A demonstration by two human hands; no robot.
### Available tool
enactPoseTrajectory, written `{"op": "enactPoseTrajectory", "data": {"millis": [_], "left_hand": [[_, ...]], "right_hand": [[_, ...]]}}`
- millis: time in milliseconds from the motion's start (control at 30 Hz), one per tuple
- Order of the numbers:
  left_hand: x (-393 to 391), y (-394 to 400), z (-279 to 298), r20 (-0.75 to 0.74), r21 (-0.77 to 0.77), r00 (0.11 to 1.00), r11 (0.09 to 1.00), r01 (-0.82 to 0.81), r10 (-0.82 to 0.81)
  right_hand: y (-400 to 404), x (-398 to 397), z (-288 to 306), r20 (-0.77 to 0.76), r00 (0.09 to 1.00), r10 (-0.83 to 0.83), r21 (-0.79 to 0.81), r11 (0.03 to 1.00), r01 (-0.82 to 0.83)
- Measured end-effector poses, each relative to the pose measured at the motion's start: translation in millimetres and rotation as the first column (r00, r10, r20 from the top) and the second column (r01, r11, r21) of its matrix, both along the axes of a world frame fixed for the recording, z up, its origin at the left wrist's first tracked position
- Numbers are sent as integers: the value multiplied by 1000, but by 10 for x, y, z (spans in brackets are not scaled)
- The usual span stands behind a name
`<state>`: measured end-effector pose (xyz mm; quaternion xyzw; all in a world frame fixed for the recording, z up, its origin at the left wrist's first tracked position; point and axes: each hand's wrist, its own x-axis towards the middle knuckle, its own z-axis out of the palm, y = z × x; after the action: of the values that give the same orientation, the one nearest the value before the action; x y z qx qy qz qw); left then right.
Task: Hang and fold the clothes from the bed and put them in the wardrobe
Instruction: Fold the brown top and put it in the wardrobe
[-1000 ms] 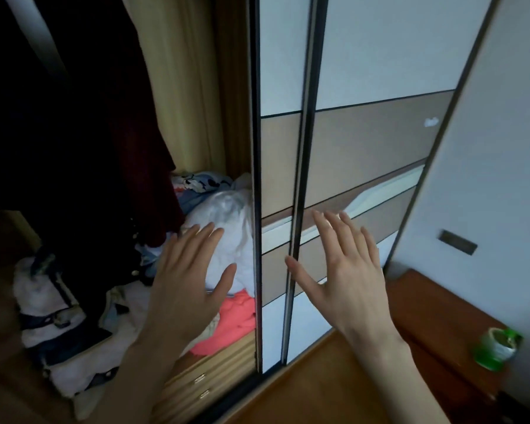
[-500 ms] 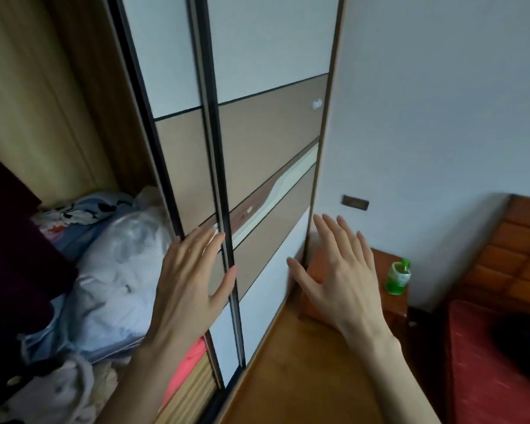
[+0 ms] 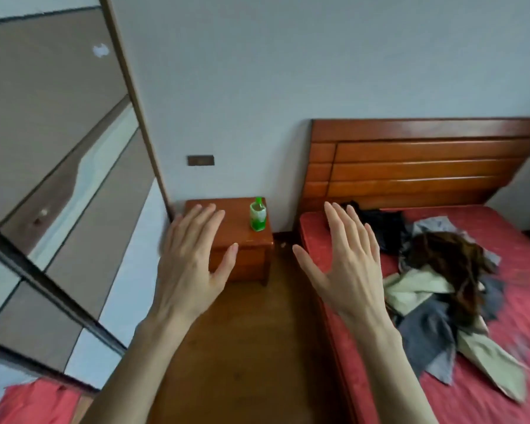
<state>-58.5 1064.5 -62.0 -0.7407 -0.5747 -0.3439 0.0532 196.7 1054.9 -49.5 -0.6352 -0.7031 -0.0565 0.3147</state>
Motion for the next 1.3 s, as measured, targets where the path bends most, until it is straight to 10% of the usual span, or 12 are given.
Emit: {"op": "enactPoseTrajectory", "data": {"millis": [567,1300], "left_hand": [[3136,731,-603,-17,-82,853,851,518,-521],[4905,2695,-980,17,-138,558,551,823,-829]], "right_hand": [[-616,2743,-778,-50,845,-533,-119,843,525],[560,3589,-1097,-93,539,-837,-185,547,817]]}}
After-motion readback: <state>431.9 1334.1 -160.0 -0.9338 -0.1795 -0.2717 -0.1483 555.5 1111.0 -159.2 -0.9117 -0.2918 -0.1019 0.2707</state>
